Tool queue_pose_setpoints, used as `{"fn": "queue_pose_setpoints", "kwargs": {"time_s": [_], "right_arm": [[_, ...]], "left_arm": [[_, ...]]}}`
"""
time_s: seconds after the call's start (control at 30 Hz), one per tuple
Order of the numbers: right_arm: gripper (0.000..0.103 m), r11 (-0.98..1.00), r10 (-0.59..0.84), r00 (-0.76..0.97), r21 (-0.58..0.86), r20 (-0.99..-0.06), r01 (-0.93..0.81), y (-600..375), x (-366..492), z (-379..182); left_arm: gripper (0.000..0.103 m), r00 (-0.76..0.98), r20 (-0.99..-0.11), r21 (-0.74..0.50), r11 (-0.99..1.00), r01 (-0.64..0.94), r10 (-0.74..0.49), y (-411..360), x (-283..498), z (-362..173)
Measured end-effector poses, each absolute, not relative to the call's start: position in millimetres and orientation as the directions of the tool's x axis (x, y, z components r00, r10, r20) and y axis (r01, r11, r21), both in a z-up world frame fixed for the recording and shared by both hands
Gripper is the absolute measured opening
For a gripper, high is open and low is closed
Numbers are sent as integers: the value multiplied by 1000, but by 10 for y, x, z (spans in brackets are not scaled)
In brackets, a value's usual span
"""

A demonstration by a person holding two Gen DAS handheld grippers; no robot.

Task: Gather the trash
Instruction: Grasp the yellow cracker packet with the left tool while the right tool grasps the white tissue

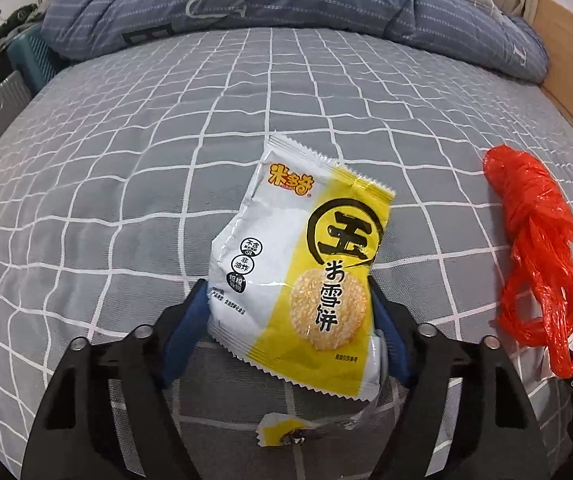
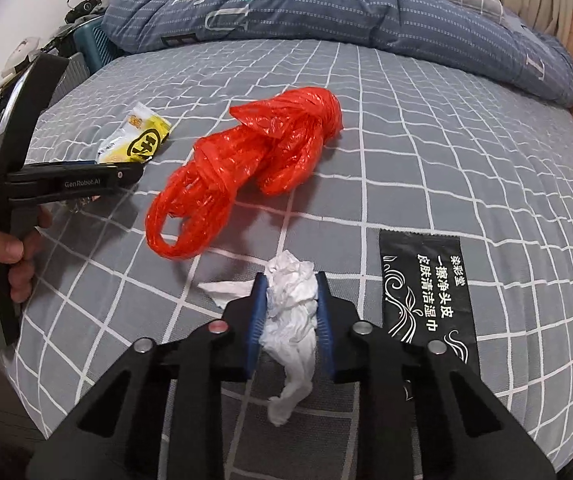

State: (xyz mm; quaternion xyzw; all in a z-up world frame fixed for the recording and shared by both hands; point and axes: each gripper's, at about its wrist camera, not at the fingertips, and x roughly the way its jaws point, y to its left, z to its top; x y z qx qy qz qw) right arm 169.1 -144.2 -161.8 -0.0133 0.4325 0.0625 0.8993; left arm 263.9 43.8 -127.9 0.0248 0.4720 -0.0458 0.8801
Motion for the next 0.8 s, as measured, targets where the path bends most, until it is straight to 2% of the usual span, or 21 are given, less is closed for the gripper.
{"fn": "queue_pose_setpoints", "kwargs": {"time_s": [0.3,0.8], "right_arm": [[17,992,99,626,30,-774,-119,-1448,1675,-1574],[17,995,78,664,18,-743,-96,-1495,1525,-1240]], "left_arm": [[41,574,-817,-5,996,90,-56,487,2638,-1219],[38,597,-802,15,998,57,-22,488,2398,-962]]}}
